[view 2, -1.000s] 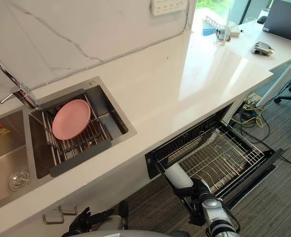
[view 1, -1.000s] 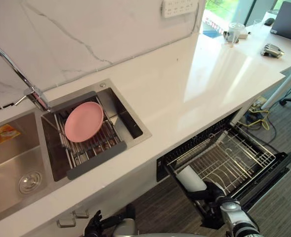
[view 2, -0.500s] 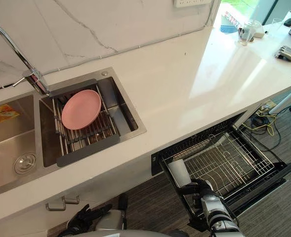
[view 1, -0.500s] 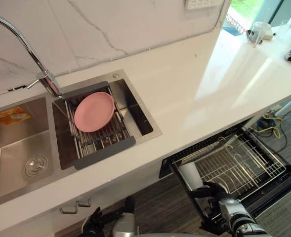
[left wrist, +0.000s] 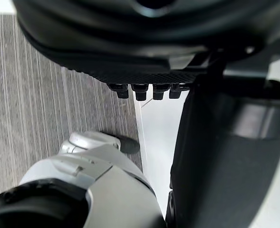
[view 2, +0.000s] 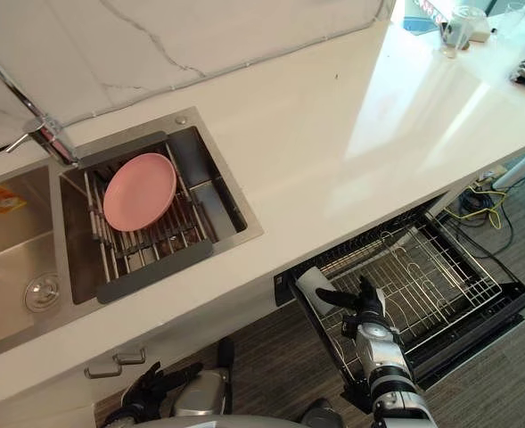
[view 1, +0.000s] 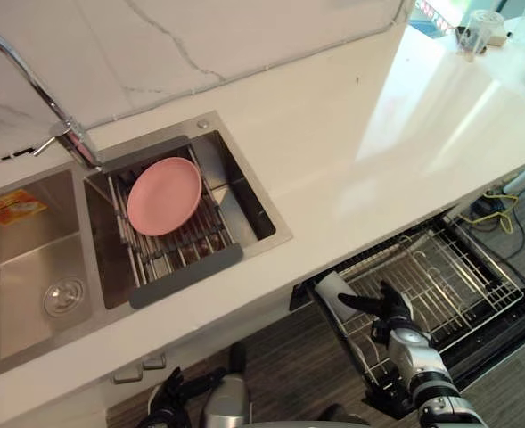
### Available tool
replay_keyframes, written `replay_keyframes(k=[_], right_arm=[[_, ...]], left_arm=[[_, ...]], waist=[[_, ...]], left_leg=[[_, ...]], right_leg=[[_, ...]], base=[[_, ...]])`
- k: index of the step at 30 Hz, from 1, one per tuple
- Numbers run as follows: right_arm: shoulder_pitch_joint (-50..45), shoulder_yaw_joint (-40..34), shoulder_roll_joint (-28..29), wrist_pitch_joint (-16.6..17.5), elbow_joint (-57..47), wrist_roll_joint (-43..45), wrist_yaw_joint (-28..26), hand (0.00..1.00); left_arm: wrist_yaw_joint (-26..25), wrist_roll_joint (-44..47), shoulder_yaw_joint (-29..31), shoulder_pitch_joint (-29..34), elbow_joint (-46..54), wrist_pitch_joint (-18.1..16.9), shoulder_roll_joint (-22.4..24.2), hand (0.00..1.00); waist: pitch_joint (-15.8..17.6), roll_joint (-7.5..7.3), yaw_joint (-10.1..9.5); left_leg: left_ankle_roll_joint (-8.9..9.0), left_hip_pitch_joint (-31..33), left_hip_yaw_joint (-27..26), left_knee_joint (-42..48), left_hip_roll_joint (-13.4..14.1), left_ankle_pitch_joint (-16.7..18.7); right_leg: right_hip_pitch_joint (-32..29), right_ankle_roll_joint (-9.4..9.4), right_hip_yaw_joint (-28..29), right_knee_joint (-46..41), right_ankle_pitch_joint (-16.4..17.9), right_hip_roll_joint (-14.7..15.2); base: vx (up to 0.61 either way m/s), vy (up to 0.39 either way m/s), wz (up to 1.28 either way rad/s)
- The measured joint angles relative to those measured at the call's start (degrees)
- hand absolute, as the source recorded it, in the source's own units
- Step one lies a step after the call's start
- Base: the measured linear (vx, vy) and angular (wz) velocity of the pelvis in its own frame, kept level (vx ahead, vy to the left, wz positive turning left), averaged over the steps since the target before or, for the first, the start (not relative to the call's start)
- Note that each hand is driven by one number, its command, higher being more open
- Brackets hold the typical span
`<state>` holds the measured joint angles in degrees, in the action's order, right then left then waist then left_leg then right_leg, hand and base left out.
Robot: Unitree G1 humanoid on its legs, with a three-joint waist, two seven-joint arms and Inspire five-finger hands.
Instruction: Walk over to the sink, pick up the cup, carry it to the dishwasher, place the cup inside the dishwasher, then close the dishwasher door
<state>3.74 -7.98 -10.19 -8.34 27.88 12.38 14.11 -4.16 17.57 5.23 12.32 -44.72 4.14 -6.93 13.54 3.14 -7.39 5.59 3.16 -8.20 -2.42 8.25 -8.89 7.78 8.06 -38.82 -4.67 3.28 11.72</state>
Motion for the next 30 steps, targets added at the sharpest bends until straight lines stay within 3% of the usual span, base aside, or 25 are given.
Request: replay_keyframes(k=[4, 8, 15, 18, 22, 26, 30], right_arm=[[-6.66, -2.76, 1.56, 2.25, -11.15, -1.29, -0.81, 1.0], [-13.29, -2.96, 1.67, 2.34, -24.54, -4.71, -6.23, 1.0], [-18.78, -0.58, 2.92, 4.08, -31.53, 3.14, -12.97, 1.0], [-20.33, 2.36, 3.15, 7.46, -35.21, 6.5, -15.54, 1.0], [-19.52, 5.29, 3.25, 16.64, -41.51, 13.24, -19.09, 1.0], [-15.1, 8.92, 2.72, 19.13, -43.23, 18.48, -22.15, 1.0], [-11.3, 19.17, 0.87, 19.27, -42.11, 19.67, -23.03, 1.0]], left_arm=[[-1.06, 1.65, 1.36, 0.37, -0.14, 0.82, 1.11, 1.0], [-1.1, 4.68, 3.83, 1.78, -0.96, 1.39, 1.51, 1.0], [-1.28, 9.55, 6.86, 2.74, -4.68, 0.33, 2.14, 1.0], [-1.9, 10.62, 8.07, 3.01, -5.18, 0.3, 2.86, 1.0], [-1.49, 10.65, 8.05, 3.02, -6.06, -0.21, 3.13, 1.0], [-0.67, 9.46, 7.68, 3.02, -7.6, -0.18, 3.38, 1.0], [-0.81, 9.39, 5.53, 2.93, -8.19, -0.43, 3.23, 1.0]], waist=[[-0.1, -0.19, 1.94], [-0.52, -0.45, 4.07], [-2.28, -1.18, 5.97], [-2.65, -1.06, 6.79], [-3.29, -0.31, 6.6], [-4.58, 0.76, 6.73], [-5.22, 1.75, 6.4]], left_leg=[[0.23, -0.2, -2.25, 4.25, 0.65, 2.86], [0.75, -0.7, -5.37, 10.91, 3.66, 7.08], [0.81, -2.86, -8.28, 13.22, 6.48, 8.88], [0.65, -2.83, -8.5, 13.27, 6.45, 8.97], [0.54, -2.55, -7.74, 13.49, 6.01, 8.95], [0.5, -2.76, -5.8, 13.5, 5.5, 8.92], [0.33, -2.84, -4.7, 13.0, 4.89, 8.55]], right_leg=[[0.14, 0.11, 5.57, 0.24, 0.16, 0.08], [0.53, -0.41, 10.09, 0.23, 0.35, -1.42], [0.19, -1.49, 15.04, 0.98, 0.66, -3.49], [0.14, -1.64, 15.6, 1.53, 0.29, -3.63], [0.85, -1.29, 15.33, 2.25, -0.28, -3.61], [2.36, -1.33, 14.44, 3.17, -0.22, -3.63], [3.42, -1.48, 13.5, 3.8, -0.07, -3.49]], base=[[0.03, -0.003, -0.37], [-0.03, -0.023, -0.51], [-0.06, -0.023, -0.39], [-0.01, 0.008, -0.05], [0.01, 0.011, 0.08], [0.02, 0.004, 0.17], [0.02, 0.005, 0.16]])
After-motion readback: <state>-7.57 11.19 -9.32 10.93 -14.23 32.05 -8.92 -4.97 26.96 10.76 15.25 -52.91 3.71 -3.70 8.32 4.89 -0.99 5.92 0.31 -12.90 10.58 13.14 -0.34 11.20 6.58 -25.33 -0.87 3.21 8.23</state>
